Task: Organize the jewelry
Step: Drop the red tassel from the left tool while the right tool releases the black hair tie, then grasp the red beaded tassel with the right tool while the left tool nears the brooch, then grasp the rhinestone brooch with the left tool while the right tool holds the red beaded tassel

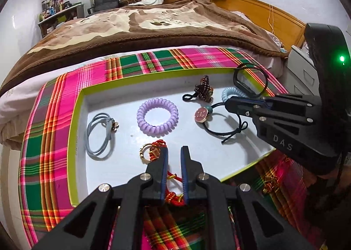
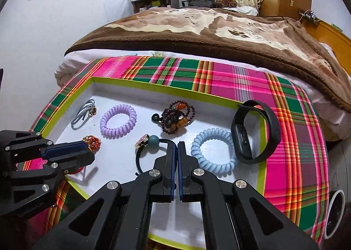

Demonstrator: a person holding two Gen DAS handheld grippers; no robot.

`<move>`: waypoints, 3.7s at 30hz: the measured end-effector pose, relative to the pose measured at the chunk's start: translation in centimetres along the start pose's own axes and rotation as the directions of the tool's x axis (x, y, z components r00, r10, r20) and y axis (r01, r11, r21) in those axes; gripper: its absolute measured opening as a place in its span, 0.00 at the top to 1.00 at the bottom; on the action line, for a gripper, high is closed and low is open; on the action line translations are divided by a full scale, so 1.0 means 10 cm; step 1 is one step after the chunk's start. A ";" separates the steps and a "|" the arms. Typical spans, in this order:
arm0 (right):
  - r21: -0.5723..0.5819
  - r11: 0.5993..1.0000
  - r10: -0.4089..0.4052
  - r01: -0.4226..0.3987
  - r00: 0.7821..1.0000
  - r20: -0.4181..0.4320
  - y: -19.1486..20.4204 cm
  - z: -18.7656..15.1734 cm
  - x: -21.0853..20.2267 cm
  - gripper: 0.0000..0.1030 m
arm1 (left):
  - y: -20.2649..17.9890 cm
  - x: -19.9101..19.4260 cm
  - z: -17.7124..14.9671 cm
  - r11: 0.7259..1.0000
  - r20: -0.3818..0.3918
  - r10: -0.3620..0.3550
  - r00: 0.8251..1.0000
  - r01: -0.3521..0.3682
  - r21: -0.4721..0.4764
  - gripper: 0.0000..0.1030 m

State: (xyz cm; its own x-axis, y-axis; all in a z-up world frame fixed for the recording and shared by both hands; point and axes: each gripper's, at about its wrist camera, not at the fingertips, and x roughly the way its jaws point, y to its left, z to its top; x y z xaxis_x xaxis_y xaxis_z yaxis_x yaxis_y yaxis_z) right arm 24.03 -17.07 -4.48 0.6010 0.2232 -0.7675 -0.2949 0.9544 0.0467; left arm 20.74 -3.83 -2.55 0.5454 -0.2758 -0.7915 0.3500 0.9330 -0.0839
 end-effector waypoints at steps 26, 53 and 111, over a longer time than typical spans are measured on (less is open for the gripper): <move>0.020 0.999 -0.042 0.042 0.999 0.035 0.01 0.02 -0.09 0.76 | 0.06 0.01 -0.01 0.998 0.007 0.006 1.000 -0.006 -0.056 0.60; 0.118 0.992 -0.073 0.053 0.982 0.173 0.08 -0.37 -1.02 0.55 | 0.15 -0.80 -0.42 0.982 0.134 0.122 0.983 -0.100 -0.162 0.51; 0.333 0.932 -0.154 0.142 0.988 0.010 0.07 -1.09 -0.83 0.82 | 0.28 -0.77 -0.99 0.996 0.063 -0.001 0.998 0.007 -0.090 0.48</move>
State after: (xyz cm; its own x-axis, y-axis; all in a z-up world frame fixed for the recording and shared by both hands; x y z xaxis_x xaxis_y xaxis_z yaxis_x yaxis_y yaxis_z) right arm 10.75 -20.42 -4.99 0.6465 0.0758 -0.7592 0.0576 0.9874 0.1476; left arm 9.96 3.22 -2.66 0.5922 -0.2907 -0.7515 0.2833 0.9482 -0.1436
